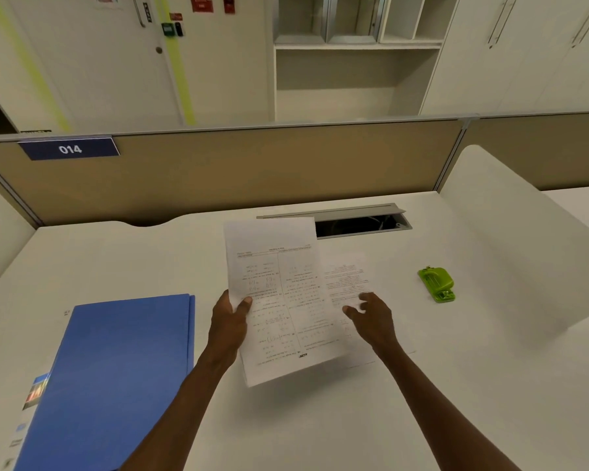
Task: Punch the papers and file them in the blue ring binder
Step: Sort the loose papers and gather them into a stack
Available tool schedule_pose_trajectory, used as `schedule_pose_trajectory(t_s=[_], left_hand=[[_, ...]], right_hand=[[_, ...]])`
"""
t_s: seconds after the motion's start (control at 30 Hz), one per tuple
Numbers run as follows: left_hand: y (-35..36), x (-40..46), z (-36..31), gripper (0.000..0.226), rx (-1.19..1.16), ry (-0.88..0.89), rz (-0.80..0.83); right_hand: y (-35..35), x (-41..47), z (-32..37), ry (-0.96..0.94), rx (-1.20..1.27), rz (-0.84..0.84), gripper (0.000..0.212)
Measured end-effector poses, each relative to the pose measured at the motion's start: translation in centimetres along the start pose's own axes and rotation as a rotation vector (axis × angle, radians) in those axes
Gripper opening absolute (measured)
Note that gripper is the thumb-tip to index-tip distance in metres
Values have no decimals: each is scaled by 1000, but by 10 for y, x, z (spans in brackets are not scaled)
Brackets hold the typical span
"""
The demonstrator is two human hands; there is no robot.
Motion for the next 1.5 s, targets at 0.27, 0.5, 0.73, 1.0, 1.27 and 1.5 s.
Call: schedule_pose_trajectory(t_s=[0.27, 0.5, 0.73, 1.0, 1.27, 1.5], left_hand=[[-8, 2, 9, 25, 36, -19, -10], [-7, 2, 12, 23, 53, -28, -2], [-14, 2, 15, 25, 51, -30, -3], [-22, 0, 17, 24, 72, -34, -16], [-40, -1, 16, 35, 111, -2, -105], [-48, -2, 16, 34, 110, -8, -169]], right_hand=[[-25, 19, -70, 211, -444, -235, 84], [-31, 27, -79, 243, -494, -236, 88], [-31, 39, -80, 308, -519, -166, 87], [-38, 41, -90, 434, -403, -129, 94], [-69, 30, -72, 184, 49, -318, 13], [-96, -1, -26, -34, 282, -394, 5]])
Point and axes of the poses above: each hand's wrist, its own x-axis towards the middle knuckle, its own y-axis out of the palm, z = x × y, the point moved 10 cm from there along x, towards the middle knuckle, and after that the axes turned 15 degrees about y, right-handed, at the moved point
